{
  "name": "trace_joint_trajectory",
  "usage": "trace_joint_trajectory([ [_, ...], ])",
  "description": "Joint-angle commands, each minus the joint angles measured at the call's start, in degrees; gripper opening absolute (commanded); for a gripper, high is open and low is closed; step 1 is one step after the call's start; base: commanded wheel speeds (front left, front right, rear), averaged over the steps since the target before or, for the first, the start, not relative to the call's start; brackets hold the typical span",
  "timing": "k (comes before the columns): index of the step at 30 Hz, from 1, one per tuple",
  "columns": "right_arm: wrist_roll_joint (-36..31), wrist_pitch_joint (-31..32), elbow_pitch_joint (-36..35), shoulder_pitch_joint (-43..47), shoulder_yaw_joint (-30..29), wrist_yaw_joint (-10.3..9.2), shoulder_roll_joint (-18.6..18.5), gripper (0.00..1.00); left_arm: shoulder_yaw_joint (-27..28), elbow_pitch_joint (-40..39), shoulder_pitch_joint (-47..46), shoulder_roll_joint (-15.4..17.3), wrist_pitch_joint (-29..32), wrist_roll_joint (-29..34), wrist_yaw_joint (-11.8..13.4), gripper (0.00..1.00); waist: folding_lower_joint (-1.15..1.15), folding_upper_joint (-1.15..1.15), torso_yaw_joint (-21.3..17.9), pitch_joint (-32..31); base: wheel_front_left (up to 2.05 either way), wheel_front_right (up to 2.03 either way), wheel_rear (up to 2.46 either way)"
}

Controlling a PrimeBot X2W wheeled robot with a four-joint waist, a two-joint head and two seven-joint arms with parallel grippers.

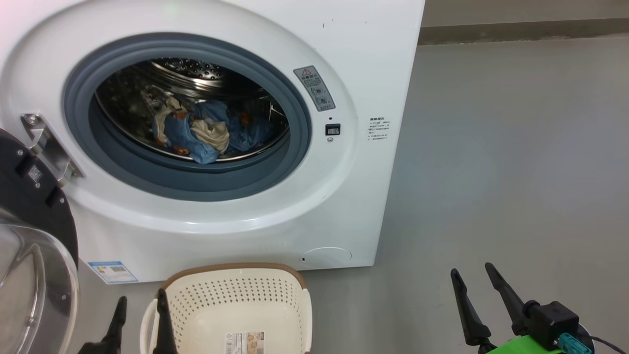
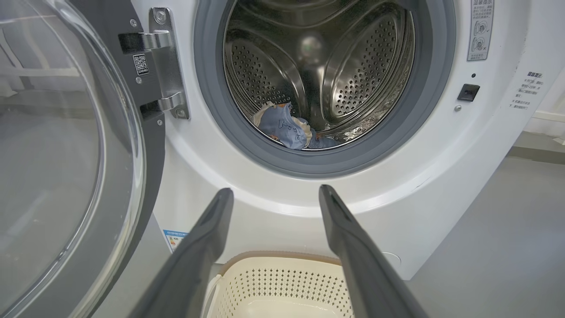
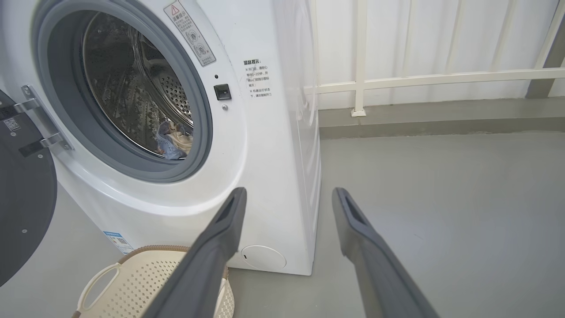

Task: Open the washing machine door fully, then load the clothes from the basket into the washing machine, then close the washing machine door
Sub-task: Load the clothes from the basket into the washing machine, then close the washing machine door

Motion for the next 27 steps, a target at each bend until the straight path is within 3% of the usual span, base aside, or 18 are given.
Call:
trace_joint_trajectory([
  [1,-0.6,-0.3,-1.6,-0.4,1.5,0.09,-0.2,1.00,2.3,-2.1,0.0,1.0,-0.5,0.6,0.3,1.00,0.00,0.00,-0.2,-0.2,0.00,0.00,0.00],
  [27,-1.0,-0.3,-2.0,-0.6,1.2,0.09,-0.2,1.00,4.1,-3.4,1.9,1.0,-0.5,0.8,0.1,1.00,0.00,0.00,-1.0,-0.6,0.00,0.00,0.00],
])
